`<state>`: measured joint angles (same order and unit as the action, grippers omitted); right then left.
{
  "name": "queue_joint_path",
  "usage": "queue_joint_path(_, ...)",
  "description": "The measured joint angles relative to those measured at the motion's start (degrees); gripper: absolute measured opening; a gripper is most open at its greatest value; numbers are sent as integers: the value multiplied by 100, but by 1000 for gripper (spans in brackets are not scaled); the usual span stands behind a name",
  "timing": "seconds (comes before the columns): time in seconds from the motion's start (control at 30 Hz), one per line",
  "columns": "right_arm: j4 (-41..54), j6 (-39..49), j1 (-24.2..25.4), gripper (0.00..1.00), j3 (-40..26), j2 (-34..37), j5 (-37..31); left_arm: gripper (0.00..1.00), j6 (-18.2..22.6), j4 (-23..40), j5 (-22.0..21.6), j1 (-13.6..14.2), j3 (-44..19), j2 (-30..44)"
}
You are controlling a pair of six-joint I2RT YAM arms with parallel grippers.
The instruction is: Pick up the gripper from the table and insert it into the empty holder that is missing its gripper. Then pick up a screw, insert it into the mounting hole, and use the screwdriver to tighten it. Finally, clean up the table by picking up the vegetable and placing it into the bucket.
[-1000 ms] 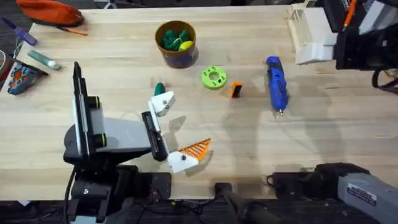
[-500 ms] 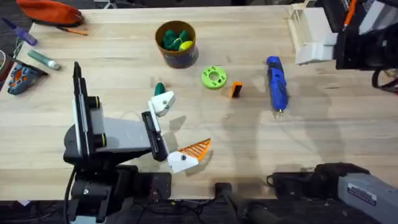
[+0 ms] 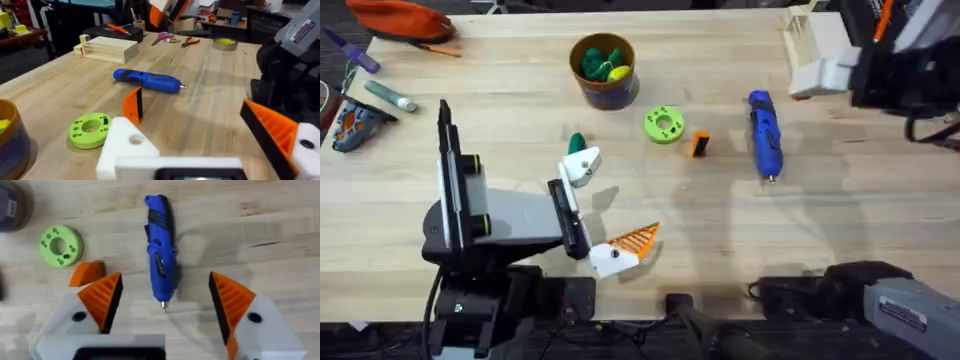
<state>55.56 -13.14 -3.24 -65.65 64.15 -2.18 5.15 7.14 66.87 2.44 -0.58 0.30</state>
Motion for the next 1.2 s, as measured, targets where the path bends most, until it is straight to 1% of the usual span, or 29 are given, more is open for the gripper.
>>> queue_joint_path(0.13,440,-722,-762,994,-182,262,-561,985,0,0,0,0,0,1)
queue_joint_path(0.3,871,-1529,-1619,992,-700,1071,-1074,985,0,0,0,0,0,2)
queue_joint_path(0.47,871,-1967,-2428,994,-1325,1791,-1315,985,0,0,0,0,0,0)
queue_joint_path(0.63,845,-2644,-3089,994,-1687,2214,-1451,985,0,0,0,0,0,2)
queue_joint_path(0.67,744,-3171,-3565,994,-1691,2418,-1451,985,-1,0,0,0,0,1)
queue_joint_path(0.7,723,-3293,-3687,994,-1691,2464,-1439,985,-1,0,0,0,0,2)
queue_joint_path(0.97,646,-3355,-3516,994,-1691,2777,-1102,985,-2,2,0,0,0,0)
queue_joint_path(1.0,613,-3294,-3391,994,-1691,2965,-869,985,0,2,0,0,0,0)
queue_joint_path(1.07,613,-3216,-3295,988,-1691,3085,-718,985,-1,2,0,0,0,0)
queue_joint_path(1.1,614,-3076,-3172,985,-1691,3258,-562,985,-1,2,0,0,0,0)
queue_joint_path(1.2,624,-2974,-3102,985,-1691,3390,-493,985,0,2,0,0,0,0)
